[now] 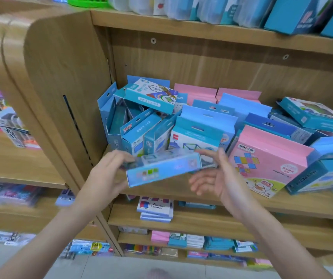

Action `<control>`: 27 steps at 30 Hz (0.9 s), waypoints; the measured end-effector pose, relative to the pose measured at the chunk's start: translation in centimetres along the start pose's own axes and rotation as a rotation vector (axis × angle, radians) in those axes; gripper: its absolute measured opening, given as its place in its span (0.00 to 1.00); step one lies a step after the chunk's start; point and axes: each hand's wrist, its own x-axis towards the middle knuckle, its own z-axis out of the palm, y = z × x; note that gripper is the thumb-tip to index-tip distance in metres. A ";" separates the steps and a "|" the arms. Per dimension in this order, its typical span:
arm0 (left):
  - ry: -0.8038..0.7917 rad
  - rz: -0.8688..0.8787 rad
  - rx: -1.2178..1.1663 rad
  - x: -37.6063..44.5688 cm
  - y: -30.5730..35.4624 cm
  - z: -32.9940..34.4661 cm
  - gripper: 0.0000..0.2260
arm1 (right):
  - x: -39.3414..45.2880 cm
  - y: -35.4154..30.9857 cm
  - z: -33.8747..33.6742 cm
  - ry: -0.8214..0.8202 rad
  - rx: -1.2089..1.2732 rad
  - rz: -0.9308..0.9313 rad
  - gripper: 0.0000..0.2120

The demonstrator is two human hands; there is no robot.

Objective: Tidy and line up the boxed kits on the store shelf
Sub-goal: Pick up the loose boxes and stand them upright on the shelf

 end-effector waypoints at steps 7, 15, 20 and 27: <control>-0.030 0.374 0.262 -1.2 -0.7 2.8 0.15 | 0.4 -1.2 -1.2 0.052 0.028 0.097 0.04; 0.219 0.176 0.269 0.4 0.0 1.4 0.17 | 2.4 -3.1 -3.4 0.122 -0.717 -0.212 0.16; 0.260 0.015 0.282 4.4 1.8 2.6 0.18 | 3.1 -3.9 -4.3 0.180 -1.055 -0.343 0.10; 0.171 -0.070 0.379 6.7 1.4 1.6 0.04 | 2.8 -3.9 -4.8 0.247 -1.250 -0.417 0.12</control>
